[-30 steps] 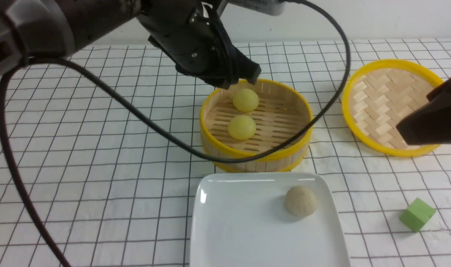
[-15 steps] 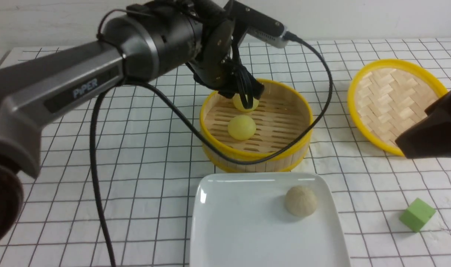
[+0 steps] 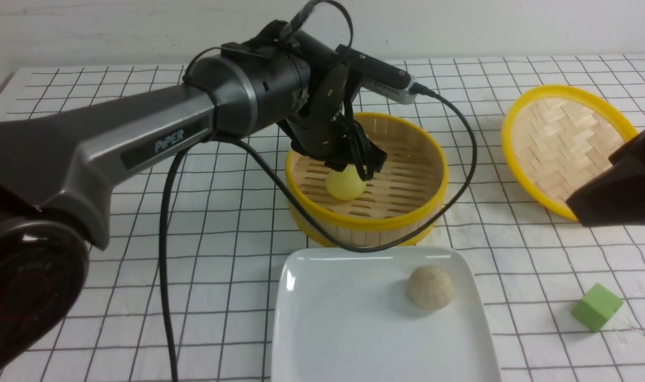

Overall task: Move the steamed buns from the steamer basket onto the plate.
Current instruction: Use the left arm to grab the steamed stuffed bun that is closest to it

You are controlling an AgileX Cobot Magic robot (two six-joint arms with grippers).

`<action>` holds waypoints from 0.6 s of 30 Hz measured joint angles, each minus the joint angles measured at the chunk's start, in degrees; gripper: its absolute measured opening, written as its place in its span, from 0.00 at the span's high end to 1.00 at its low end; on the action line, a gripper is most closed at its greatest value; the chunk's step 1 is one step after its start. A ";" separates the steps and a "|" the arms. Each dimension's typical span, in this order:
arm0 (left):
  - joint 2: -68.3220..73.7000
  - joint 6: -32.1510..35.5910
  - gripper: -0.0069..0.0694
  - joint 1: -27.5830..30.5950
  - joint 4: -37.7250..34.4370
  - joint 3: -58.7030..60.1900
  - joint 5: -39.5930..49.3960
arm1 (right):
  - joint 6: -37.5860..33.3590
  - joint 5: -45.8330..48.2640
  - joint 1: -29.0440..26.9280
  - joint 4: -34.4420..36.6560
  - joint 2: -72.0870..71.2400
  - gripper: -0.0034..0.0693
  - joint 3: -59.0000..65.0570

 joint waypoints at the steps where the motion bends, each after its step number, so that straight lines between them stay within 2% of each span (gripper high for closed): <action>1: 0.04 0.00 0.60 0.00 -0.26 0.00 -0.31 | 0.00 0.00 0.00 0.00 0.00 0.19 0.00; 18: 6.37 0.00 0.60 0.00 -2.83 -0.18 -8.11 | -0.17 0.00 0.00 0.00 0.00 0.19 0.00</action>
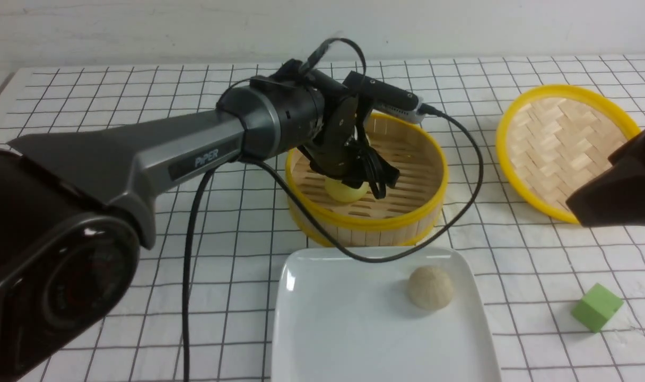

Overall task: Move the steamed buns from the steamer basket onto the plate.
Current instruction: Use the left arm to grab the steamed stuffed bun that is closest to it, then use the left arm to put the steamed stuffed bun into the plate

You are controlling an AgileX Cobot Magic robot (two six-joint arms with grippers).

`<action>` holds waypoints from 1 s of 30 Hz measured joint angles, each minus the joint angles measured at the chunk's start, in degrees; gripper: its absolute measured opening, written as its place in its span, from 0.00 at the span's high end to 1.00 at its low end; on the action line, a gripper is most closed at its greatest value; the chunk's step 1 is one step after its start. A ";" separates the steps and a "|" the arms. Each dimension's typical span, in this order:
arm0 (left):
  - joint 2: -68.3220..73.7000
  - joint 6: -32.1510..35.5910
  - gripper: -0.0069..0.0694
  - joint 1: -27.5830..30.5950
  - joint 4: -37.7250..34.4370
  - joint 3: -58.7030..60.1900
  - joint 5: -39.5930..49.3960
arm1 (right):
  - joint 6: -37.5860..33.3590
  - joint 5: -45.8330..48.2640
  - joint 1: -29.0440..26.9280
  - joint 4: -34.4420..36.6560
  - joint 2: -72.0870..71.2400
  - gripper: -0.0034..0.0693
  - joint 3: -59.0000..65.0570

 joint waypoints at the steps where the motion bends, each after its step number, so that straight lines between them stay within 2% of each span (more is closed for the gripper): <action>1: 0.30 0.00 0.60 0.00 0.40 -0.08 -0.52 | 0.00 0.00 0.00 0.00 0.00 0.19 0.00; 7: 0.62 0.00 0.61 0.00 1.69 -0.27 -1.28 | 0.00 0.00 0.00 0.00 0.00 0.19 0.00; 9: 0.66 0.00 0.74 0.00 2.68 -0.27 -0.47 | 0.00 0.00 0.00 0.00 0.00 0.19 0.00; 10: 0.66 0.00 0.74 0.00 2.65 -0.27 -0.47 | 0.00 0.00 0.00 0.00 0.00 0.19 0.00; 11: 0.66 0.00 0.83 0.00 3.18 -0.27 0.44 | 0.00 0.00 0.00 0.00 0.00 0.19 0.00; 14: 0.66 0.00 0.87 0.00 3.77 -0.27 2.46 | 0.00 0.00 0.00 0.00 0.00 0.19 0.00; 21: -2.15 0.00 0.87 0.00 4.15 -0.27 5.00 | 0.00 0.00 0.00 0.00 0.00 0.19 0.00; 30: -17.64 0.00 0.87 0.00 4.22 -0.21 13.90 | -0.04 0.00 0.00 0.05 0.00 0.19 0.00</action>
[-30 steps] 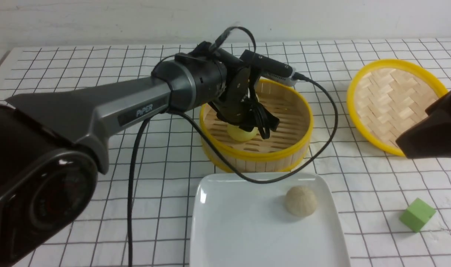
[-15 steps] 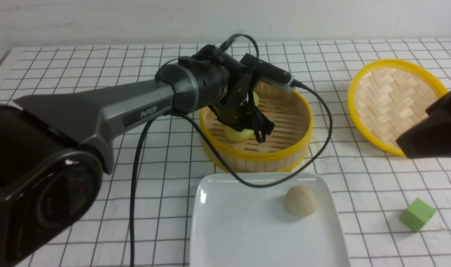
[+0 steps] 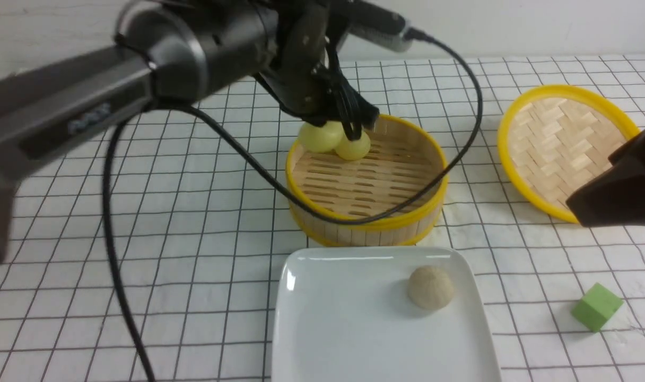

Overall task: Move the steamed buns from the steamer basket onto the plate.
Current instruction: Use the left arm to put the steamed stuffed bun into the plate

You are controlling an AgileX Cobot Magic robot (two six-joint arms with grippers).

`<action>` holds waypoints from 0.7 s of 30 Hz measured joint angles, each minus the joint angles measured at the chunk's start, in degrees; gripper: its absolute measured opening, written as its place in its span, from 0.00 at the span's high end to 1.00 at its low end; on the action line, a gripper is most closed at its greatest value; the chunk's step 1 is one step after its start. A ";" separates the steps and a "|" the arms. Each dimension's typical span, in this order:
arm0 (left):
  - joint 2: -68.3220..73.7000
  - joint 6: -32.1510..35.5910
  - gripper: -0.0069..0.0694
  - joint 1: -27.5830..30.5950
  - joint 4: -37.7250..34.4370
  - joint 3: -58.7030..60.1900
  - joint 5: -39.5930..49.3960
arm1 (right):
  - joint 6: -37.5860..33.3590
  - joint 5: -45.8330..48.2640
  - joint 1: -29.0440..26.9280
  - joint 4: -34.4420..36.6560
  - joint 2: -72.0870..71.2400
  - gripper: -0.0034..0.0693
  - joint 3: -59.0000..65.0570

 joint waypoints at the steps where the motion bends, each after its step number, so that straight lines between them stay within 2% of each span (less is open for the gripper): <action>1: -1.83 0.00 0.87 0.00 -0.60 0.00 1.13 | 0.00 0.00 0.00 0.00 0.00 0.19 0.00; 5: -6.89 0.47 0.87 0.00 -5.35 0.00 5.38 | -0.02 0.00 0.00 0.00 0.00 0.19 0.00; 11: -9.36 7.81 0.87 -0.11 -20.20 2.27 14.48 | -0.51 0.00 0.00 0.23 0.00 0.19 0.00; 16: -9.36 9.97 0.87 -0.16 -24.01 8.76 13.14 | -0.95 0.00 0.00 1.21 0.00 0.19 0.00; 21: -9.36 17.02 0.87 -0.16 -30.91 19.52 5.25 | -1.35 0.00 0.00 2.51 0.00 0.19 0.00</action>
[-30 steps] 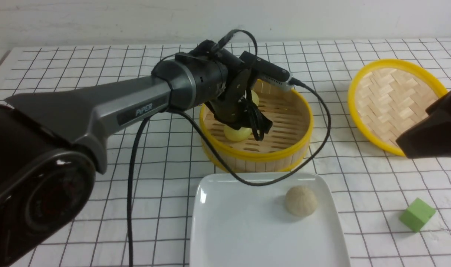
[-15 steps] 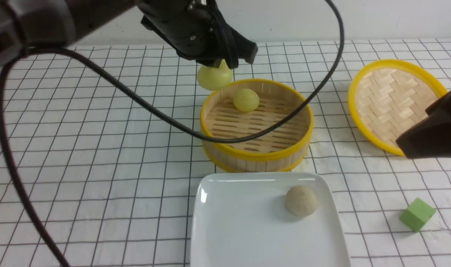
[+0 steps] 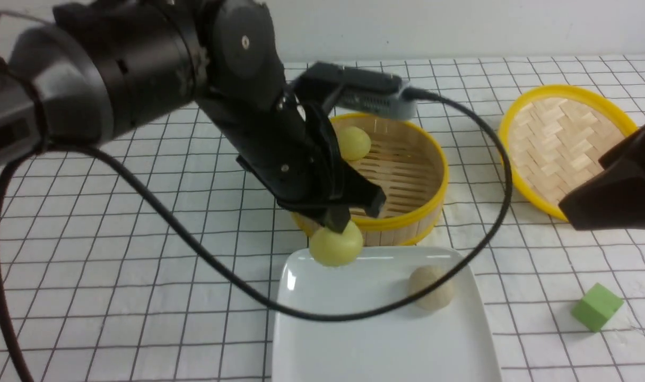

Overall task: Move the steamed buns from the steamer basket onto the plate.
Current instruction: Use the left arm to put the steamed stuffed bun into the plate

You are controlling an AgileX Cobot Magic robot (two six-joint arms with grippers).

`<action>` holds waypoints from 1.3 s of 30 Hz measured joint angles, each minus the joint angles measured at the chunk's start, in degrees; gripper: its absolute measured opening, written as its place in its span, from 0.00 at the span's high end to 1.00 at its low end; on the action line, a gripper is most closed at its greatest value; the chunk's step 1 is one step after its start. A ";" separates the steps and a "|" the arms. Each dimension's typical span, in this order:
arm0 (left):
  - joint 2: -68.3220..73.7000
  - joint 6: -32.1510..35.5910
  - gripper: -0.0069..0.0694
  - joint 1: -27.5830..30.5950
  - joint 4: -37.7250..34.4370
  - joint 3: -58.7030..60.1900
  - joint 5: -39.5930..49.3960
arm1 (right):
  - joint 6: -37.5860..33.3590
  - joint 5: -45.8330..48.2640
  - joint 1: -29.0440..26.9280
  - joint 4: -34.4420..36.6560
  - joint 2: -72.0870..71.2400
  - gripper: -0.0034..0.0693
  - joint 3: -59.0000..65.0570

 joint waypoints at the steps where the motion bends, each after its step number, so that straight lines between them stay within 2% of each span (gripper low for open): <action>1: 0.05 1.76 0.87 0.00 -2.04 1.72 -1.76 | 0.00 0.00 0.00 0.03 0.00 0.19 0.00; 7: 0.87 14.20 0.87 0.00 -15.35 6.53 -8.25 | -0.14 0.00 0.00 0.24 0.00 0.19 0.00; 11: 3.14 18.94 0.87 0.00 -20.24 6.70 -9.01 | -0.14 0.00 0.00 0.81 0.00 0.19 0.00; 14: 4.87 20.60 0.87 0.00 -21.19 6.75 -9.81 | -0.14 0.00 0.00 1.98 0.00 0.19 0.00; 22: 7.55 20.22 0.87 0.00 -18.13 6.75 -10.32 | -0.14 0.00 0.00 3.71 0.00 0.19 0.00; 30: 7.55 14.79 0.87 0.00 -10.55 6.75 -10.59 | -0.82 0.00 0.00 2.96 0.00 0.19 0.00; 39: 8.42 14.24 0.87 0.00 -10.77 6.75 -14.66 | -1.00 0.00 0.00 2.96 0.00 0.19 0.00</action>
